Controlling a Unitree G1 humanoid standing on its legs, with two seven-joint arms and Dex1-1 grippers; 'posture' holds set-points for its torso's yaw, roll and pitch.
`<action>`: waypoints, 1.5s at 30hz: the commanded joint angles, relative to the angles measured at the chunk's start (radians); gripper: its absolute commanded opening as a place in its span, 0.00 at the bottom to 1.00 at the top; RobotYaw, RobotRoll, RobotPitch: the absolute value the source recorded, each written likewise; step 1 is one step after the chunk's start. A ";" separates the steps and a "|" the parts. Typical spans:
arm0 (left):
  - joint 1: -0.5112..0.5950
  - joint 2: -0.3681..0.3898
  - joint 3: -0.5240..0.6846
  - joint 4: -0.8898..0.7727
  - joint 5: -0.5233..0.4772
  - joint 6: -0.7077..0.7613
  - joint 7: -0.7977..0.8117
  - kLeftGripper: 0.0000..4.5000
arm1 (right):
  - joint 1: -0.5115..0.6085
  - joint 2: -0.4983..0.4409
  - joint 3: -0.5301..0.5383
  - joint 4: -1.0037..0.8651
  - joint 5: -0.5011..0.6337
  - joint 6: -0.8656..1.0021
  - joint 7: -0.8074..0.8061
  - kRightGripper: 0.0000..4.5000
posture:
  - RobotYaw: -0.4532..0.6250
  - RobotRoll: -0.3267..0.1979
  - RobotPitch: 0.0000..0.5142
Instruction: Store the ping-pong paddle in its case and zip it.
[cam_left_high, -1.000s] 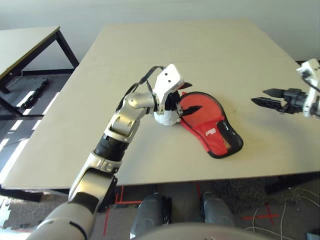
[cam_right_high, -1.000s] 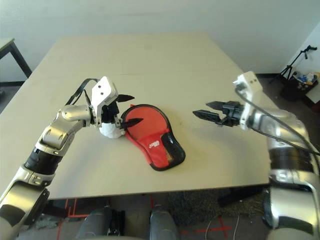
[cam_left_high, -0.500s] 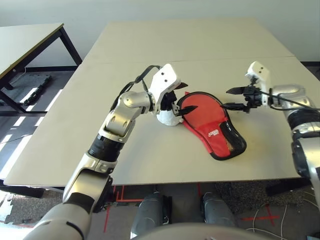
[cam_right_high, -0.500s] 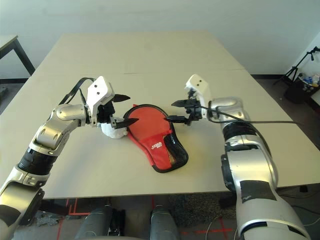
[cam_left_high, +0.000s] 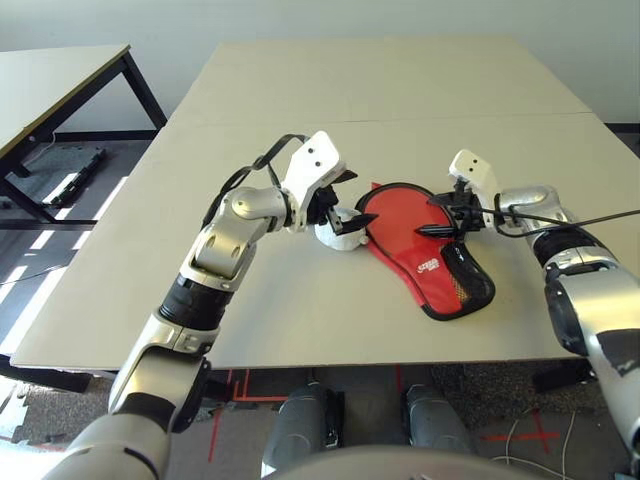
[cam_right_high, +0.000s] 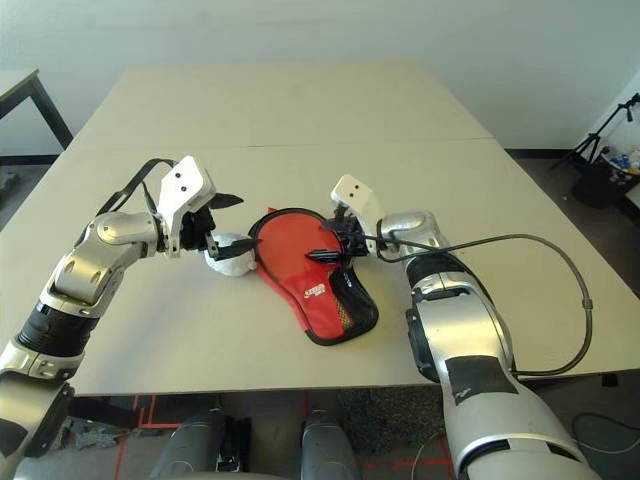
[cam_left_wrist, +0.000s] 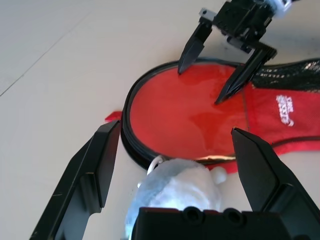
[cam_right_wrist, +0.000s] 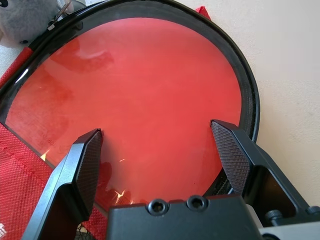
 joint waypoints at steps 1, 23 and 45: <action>-0.002 0.029 -0.022 0.047 0.025 0.033 -0.020 1.00 | 0.026 0.002 0.000 0.010 -0.023 0.007 -0.002 0.99 | 0.47 0.62 0.11; -0.043 0.052 -0.105 0.210 0.067 0.083 -0.197 0.66 | 0.039 -0.005 -0.006 -0.001 -0.032 -0.002 -0.007 1.00 | 0.44 0.62 0.10; -0.314 -0.006 -0.063 0.642 0.209 -0.129 -0.002 0.02 | 0.080 0.000 0.006 -0.021 -0.045 -0.021 -0.006 1.00 | 0.42 0.62 0.11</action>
